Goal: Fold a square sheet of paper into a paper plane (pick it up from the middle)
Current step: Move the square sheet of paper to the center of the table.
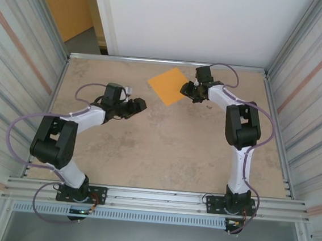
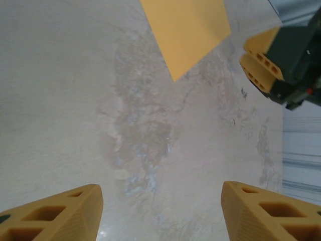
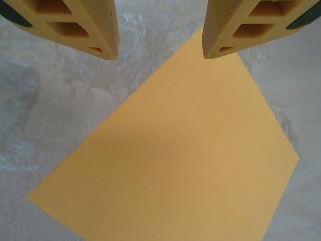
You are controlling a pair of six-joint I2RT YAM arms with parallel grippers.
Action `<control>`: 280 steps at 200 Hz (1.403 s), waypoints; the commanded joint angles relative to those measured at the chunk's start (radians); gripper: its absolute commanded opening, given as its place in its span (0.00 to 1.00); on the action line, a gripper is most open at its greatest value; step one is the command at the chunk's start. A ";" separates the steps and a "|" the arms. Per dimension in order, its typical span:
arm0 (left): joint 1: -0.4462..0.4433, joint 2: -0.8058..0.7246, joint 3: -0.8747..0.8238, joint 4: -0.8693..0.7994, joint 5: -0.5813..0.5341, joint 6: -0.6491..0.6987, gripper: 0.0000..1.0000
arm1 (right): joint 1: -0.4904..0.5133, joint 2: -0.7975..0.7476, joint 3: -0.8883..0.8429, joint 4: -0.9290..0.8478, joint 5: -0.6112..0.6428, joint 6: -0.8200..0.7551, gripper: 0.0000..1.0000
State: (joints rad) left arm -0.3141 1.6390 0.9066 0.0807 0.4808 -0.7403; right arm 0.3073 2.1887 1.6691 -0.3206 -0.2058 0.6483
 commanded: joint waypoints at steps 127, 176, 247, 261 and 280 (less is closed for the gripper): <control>-0.031 0.086 0.079 0.015 0.058 -0.056 0.54 | -0.034 0.243 0.253 -0.069 -0.022 0.021 0.30; -0.032 0.089 0.075 0.007 0.053 -0.059 0.52 | -0.016 0.172 0.126 -0.161 0.029 0.016 0.29; -0.031 0.104 0.045 0.031 0.062 -0.077 0.47 | 0.092 -0.187 -0.393 -0.150 0.107 0.256 0.29; -0.033 0.104 0.030 0.040 0.066 -0.082 0.46 | 0.132 -0.272 -0.525 -0.122 0.110 0.349 0.28; -0.035 0.108 0.010 0.045 0.073 -0.085 0.43 | 0.188 -0.397 -0.707 -0.059 0.090 0.484 0.28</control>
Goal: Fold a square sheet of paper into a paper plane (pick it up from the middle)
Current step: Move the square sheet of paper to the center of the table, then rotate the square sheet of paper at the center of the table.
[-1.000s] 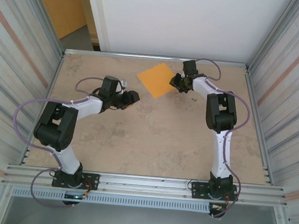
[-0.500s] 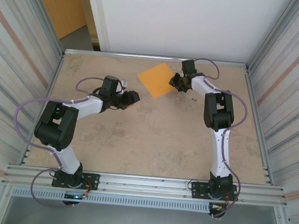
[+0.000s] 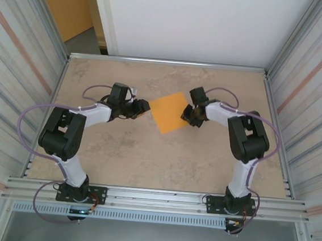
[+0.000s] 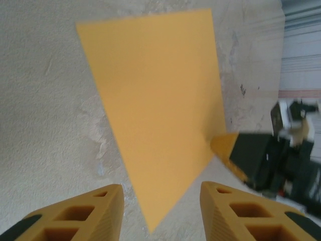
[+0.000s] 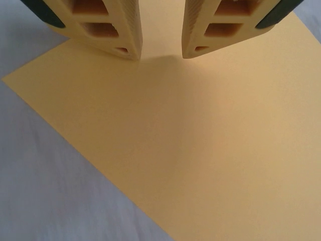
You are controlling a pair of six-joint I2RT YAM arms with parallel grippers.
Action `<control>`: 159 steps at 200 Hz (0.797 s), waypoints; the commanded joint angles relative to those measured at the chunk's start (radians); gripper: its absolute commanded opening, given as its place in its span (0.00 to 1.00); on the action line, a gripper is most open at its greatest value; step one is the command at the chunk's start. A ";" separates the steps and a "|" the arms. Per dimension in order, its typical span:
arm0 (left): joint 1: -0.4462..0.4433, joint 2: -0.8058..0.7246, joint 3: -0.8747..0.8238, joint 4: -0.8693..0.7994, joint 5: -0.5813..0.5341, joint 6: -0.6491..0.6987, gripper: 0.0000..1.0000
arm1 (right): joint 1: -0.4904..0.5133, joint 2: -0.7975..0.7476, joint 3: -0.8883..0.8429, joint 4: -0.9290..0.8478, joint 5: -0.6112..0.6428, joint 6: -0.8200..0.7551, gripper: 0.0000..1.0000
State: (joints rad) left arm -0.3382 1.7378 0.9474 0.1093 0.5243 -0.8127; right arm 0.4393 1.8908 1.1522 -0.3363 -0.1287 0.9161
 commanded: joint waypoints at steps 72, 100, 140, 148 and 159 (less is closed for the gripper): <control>-0.030 -0.011 -0.083 0.019 0.025 -0.043 0.38 | 0.026 -0.225 -0.093 -0.009 -0.090 -0.031 0.32; -0.043 -0.029 -0.111 0.021 0.022 -0.066 0.36 | -0.021 -0.036 0.118 -0.144 -0.193 -0.216 0.29; -0.068 -0.057 -0.152 0.014 0.008 -0.082 0.36 | -0.022 0.121 0.317 -0.244 -0.251 -0.351 0.27; -0.068 -0.060 -0.157 0.013 0.007 -0.084 0.36 | -0.021 0.141 0.335 -0.245 -0.251 -0.360 0.27; -0.068 -0.060 -0.156 0.012 0.006 -0.084 0.36 | -0.022 0.166 0.354 -0.245 -0.249 -0.365 0.27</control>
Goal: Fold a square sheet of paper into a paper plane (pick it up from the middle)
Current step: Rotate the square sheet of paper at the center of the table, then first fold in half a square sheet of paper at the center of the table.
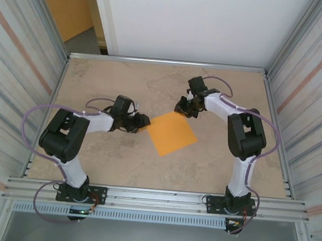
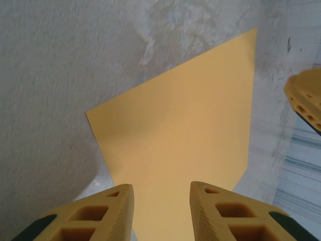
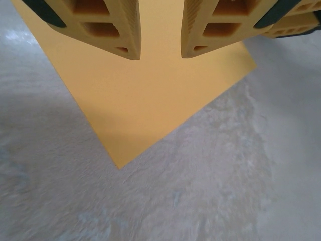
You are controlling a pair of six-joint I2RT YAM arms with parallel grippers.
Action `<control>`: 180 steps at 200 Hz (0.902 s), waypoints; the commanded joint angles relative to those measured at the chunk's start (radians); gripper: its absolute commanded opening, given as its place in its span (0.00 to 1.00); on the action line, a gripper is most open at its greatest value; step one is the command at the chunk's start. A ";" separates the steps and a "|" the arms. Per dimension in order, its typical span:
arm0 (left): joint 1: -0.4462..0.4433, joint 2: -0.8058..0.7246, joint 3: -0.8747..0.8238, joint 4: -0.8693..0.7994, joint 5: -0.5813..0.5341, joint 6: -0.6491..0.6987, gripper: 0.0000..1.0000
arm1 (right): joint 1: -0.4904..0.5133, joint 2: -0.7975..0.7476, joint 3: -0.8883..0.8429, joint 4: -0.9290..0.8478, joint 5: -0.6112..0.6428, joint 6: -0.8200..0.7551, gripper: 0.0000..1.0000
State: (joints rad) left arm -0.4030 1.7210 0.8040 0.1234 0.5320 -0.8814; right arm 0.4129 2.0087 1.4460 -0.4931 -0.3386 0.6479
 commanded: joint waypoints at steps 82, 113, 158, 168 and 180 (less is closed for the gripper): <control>-0.007 -0.024 0.017 -0.004 0.017 -0.015 0.35 | 0.002 0.128 0.053 -0.066 0.083 0.029 0.27; -0.008 -0.025 0.015 -0.005 0.018 -0.017 0.35 | 0.004 0.057 -0.096 -0.015 0.175 0.212 0.28; -0.008 -0.025 0.008 -0.005 0.031 -0.016 0.34 | 0.077 -0.102 -0.319 0.065 0.259 0.552 0.28; -0.008 -0.026 0.008 -0.012 0.034 -0.012 0.33 | 0.092 -0.141 -0.340 0.085 0.259 0.562 0.28; -0.008 -0.029 0.008 -0.021 0.038 -0.008 0.32 | 0.092 -0.192 -0.354 0.091 0.259 0.554 0.28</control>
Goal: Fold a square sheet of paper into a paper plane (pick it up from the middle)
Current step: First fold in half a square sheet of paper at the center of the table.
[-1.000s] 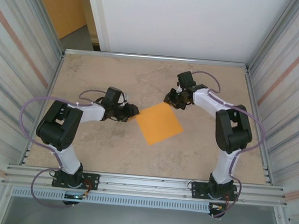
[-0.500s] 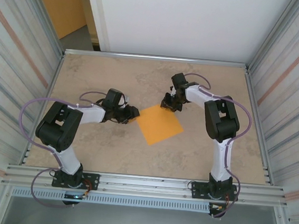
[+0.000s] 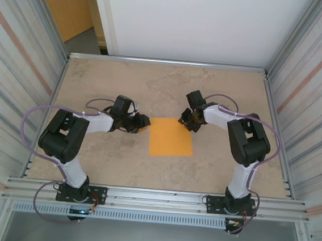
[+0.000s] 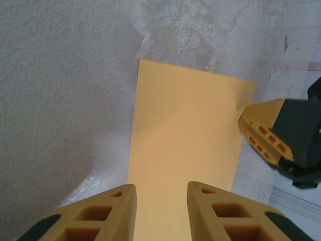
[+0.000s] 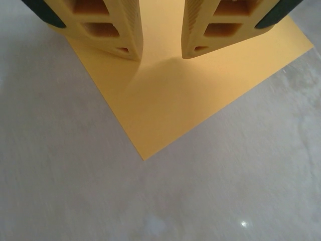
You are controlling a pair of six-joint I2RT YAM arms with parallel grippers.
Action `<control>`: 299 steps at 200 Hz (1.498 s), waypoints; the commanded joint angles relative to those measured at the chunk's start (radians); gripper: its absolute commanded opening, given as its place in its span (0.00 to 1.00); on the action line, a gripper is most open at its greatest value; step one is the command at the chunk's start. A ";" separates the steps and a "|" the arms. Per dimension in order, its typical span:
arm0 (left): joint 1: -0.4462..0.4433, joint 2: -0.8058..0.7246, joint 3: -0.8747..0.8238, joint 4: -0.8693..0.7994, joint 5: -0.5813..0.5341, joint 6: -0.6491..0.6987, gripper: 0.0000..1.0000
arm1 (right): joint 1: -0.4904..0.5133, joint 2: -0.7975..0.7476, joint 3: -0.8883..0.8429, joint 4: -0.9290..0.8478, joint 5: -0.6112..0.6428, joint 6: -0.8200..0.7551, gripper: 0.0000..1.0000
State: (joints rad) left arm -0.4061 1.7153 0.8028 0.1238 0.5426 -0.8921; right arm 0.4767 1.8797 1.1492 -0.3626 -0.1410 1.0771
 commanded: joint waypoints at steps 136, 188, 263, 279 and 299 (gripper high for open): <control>-0.109 0.032 -0.008 -0.079 0.041 0.006 0.13 | -0.019 -0.226 -0.261 -0.028 -0.199 -0.355 0.21; -0.116 0.056 -0.001 -0.093 0.034 0.011 0.11 | -0.015 -0.170 -0.250 -0.006 -0.208 -0.362 0.17; -0.117 0.091 -0.018 -0.060 0.019 0.008 0.11 | -0.013 -0.114 -0.251 0.032 -0.216 -0.346 0.17; -0.117 0.092 -0.022 -0.046 0.016 0.005 0.12 | -0.013 -0.113 -0.248 0.044 -0.219 -0.339 0.17; -0.116 0.090 -0.022 -0.038 0.012 0.003 0.12 | -0.013 -0.106 -0.236 0.049 -0.223 -0.338 0.16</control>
State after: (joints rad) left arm -0.5133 1.7851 0.8017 0.0826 0.5762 -0.8883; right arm 0.4541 1.7294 0.9035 -0.3096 -0.3820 0.7467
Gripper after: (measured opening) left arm 0.119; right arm 0.167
